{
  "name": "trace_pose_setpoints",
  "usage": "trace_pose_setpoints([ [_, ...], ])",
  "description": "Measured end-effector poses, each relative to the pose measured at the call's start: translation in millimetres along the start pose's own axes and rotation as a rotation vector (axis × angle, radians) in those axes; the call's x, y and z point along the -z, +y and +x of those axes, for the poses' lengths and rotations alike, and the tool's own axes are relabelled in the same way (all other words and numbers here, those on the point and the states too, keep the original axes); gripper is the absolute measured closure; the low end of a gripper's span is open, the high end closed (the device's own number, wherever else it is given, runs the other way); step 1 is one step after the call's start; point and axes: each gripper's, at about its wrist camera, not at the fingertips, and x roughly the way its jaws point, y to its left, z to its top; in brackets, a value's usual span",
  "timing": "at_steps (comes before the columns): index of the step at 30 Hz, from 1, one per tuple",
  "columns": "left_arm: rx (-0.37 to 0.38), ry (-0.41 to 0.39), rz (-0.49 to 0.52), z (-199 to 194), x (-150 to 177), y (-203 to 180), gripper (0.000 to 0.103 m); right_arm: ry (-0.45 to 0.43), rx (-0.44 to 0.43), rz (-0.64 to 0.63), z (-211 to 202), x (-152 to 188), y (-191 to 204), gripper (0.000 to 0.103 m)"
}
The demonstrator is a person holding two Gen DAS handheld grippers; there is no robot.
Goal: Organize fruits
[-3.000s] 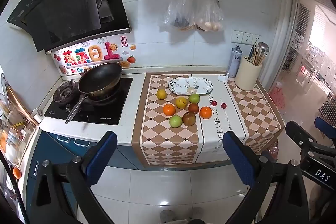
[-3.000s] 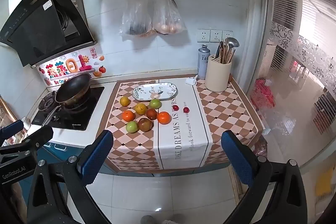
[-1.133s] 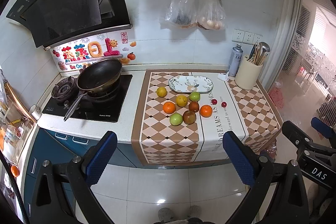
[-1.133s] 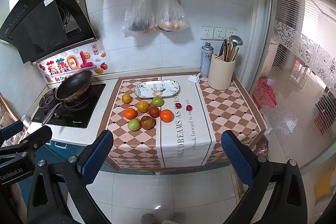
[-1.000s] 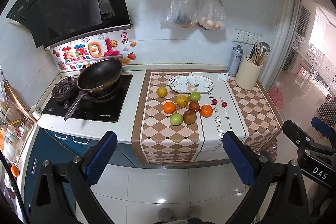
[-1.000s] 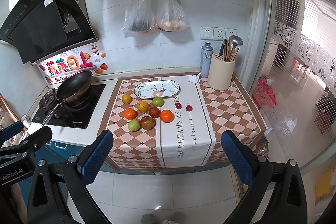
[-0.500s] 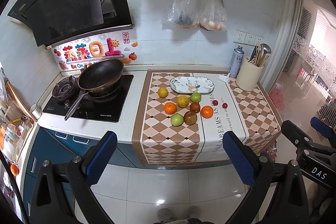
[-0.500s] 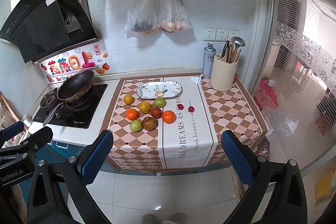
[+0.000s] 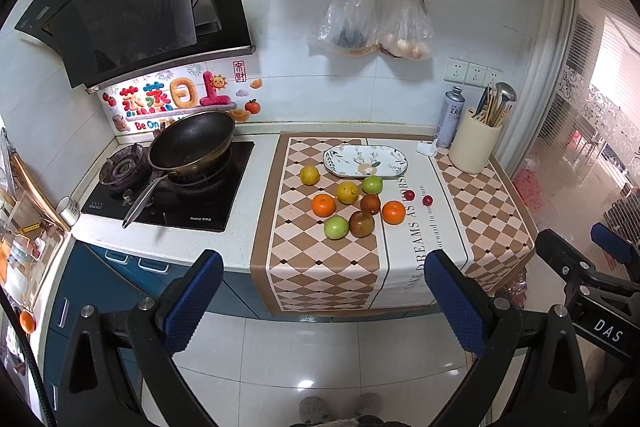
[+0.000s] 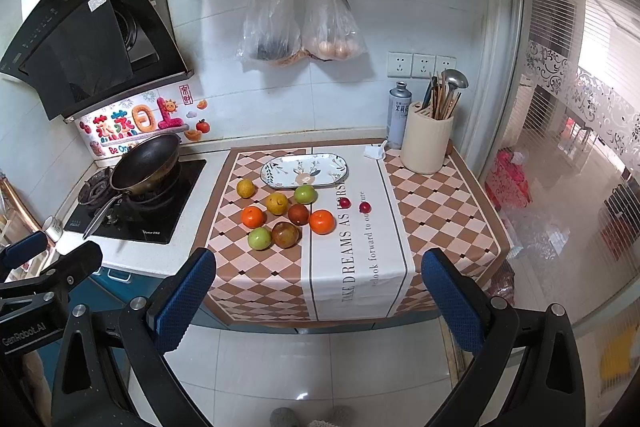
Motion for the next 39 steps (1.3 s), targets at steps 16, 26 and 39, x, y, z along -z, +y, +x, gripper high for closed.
trace_pose_setpoints([
  [16, -0.062, -0.111, 0.004, 40.2, 6.7, 31.6, 0.0, -0.052, -0.017, 0.093, 32.5, 0.6, 15.4, 0.0],
  [26, -0.031, 0.029, -0.054, 150.0, -17.8, 55.3, 0.0, 0.102, -0.047, 0.164, 140.7, 1.1, 31.5, 0.0],
  [39, -0.12, 0.503, -0.135, 385.4, -29.8, 46.7, 0.0, 0.474, -0.182, 0.208, 437.3, -27.3, -3.7, 0.0],
])
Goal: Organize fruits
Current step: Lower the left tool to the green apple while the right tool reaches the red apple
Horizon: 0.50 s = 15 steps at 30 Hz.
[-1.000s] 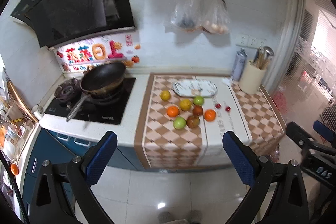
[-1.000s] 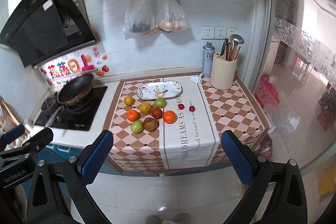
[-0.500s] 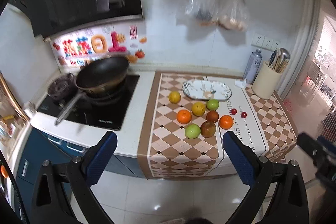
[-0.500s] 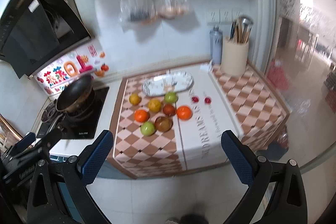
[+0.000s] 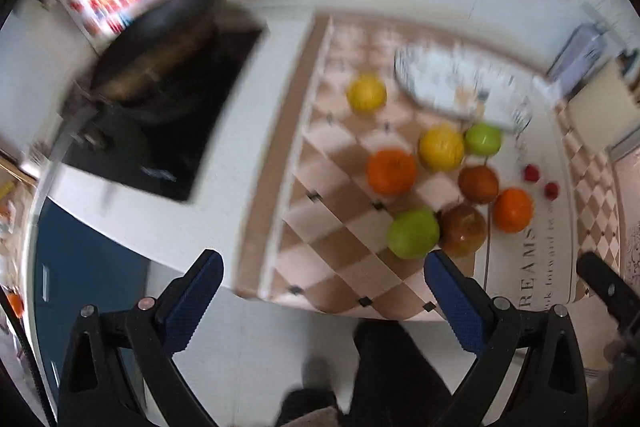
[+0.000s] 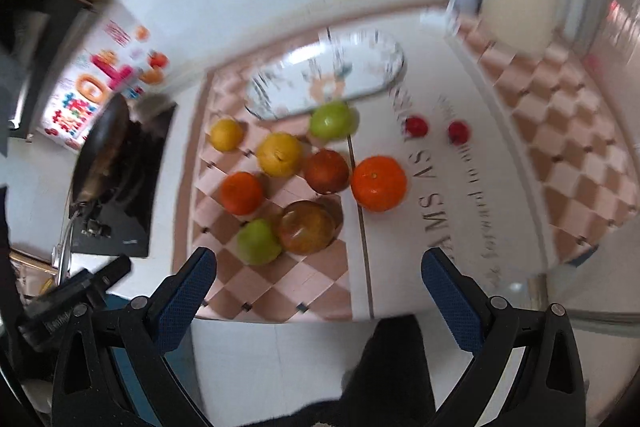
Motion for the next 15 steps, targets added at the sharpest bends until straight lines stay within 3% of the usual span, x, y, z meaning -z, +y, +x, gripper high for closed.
trace_pose_setpoints([
  [5, 0.101, 0.245, -0.053, 74.1, -20.8, -24.5, 0.0, 0.172, -0.041, 0.019, 75.5, -52.0, -31.2, 0.0],
  [9, 0.257, 0.423, -0.214, 120.7, -27.1, -29.0, 0.007, 0.244, -0.05, -0.039, 105.4, -70.8, -34.8, 0.0],
  [12, 0.345, 0.492, -0.344, 142.2, -28.6, -24.4, 0.017, 0.288, -0.063, -0.046, 117.7, -75.0, -33.5, 0.0],
  [15, 0.38, 0.518, -0.38, 150.4, -30.7, -25.3, 0.029, 0.315, -0.077, -0.043, 124.8, -73.1, -27.6, 0.0],
])
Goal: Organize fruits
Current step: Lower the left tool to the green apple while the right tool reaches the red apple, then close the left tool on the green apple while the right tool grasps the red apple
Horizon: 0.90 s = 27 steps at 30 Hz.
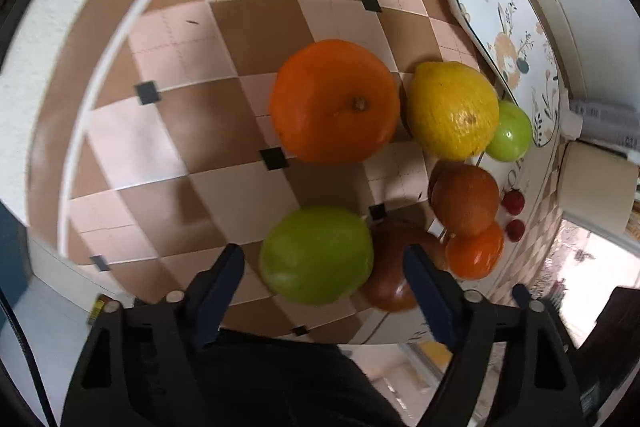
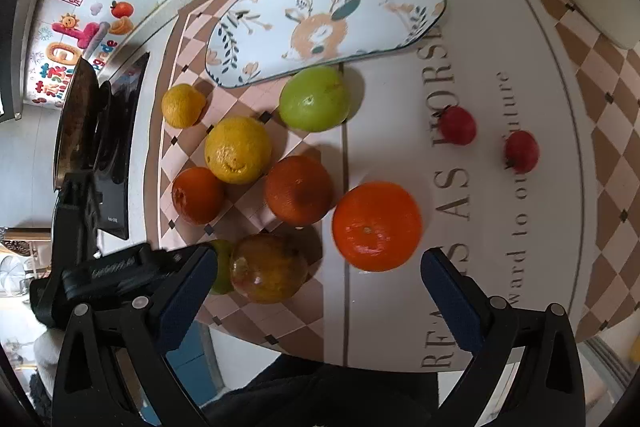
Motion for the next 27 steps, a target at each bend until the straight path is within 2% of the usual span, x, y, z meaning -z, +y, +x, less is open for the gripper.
trace_pose_setpoints([
  [1, -0.009, 0.007, 0.007, 1.4, -1.1, -2.1, 0.035, 0.007, -0.004, -0.003, 3.1, -0.5, 2.3, 0.0],
  [4, -0.055, -0.009, 0.048, 2.5, -2.3, -4.9, 0.044, 0.019, 0.003, -0.009, 9.2, 2.4, 10.1, 0.0],
  [7, -0.047, 0.002, 0.069, -0.2, -1.6, -3.0, 0.045, 0.008, 0.015, -0.011, 7.3, 7.7, 18.3, 0.0],
  [13, -0.138, -0.07, 0.133, -23.2, -6.1, 10.7, 0.045, 0.001, 0.059, -0.033, 7.0, 17.1, 36.2, 0.001],
  [16, -0.105, -0.045, 0.098, -27.2, -12.1, 19.4, 0.044, 0.008, 0.082, -0.045, 16.8, 18.4, 43.3, 0.001],
  [22, -0.088, 0.022, 0.107, -16.1, -22.4, 20.3, 0.042, 0.02, 0.095, -0.013, 25.1, 24.5, 46.5, 0.002],
  [27, -0.083, 0.001, 0.13, -9.4, -23.2, 19.4, 0.044, 0.013, 0.115, 0.003, 24.0, 34.3, 46.7, 0.002],
])
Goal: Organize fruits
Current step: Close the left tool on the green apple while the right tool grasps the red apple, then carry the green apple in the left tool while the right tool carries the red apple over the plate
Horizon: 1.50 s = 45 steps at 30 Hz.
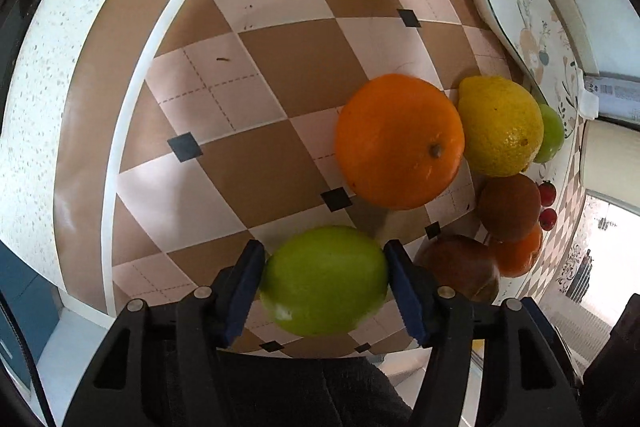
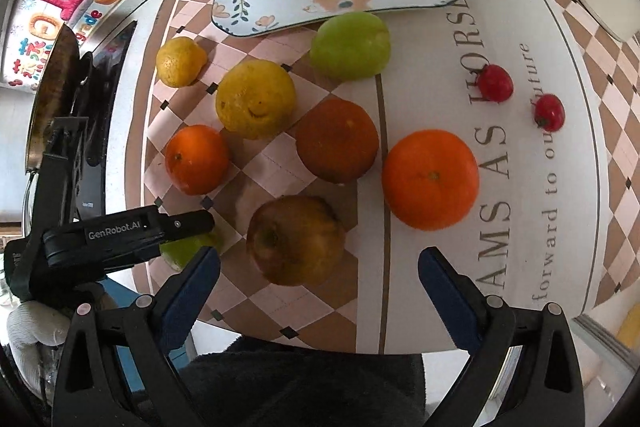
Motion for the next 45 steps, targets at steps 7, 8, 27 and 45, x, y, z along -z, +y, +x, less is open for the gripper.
trace_pose_setpoints([
  [7, -0.077, -0.048, 0.08, -0.2, 7.3, -11.8, 0.044, 0.002, -0.003, 0.02, 10.3, 2.3, 0.8, 0.004],
  [8, -0.086, -0.053, 0.083, -1.3, 6.0, -12.2, 0.044, 0.005, -0.007, 0.022, 12.4, 1.8, 1.7, 0.005],
  [27, -0.085, -0.097, 0.076, -54.6, -8.7, 10.5, 0.044, 0.022, -0.001, -0.077, 39.8, -6.5, 19.8, 0.033],
  [45, -0.023, -0.241, 0.27, -125.8, -128.7, -193.0, 0.044, -0.245, -0.078, -0.073, -54.9, -192.8, -49.8, 0.033],
])
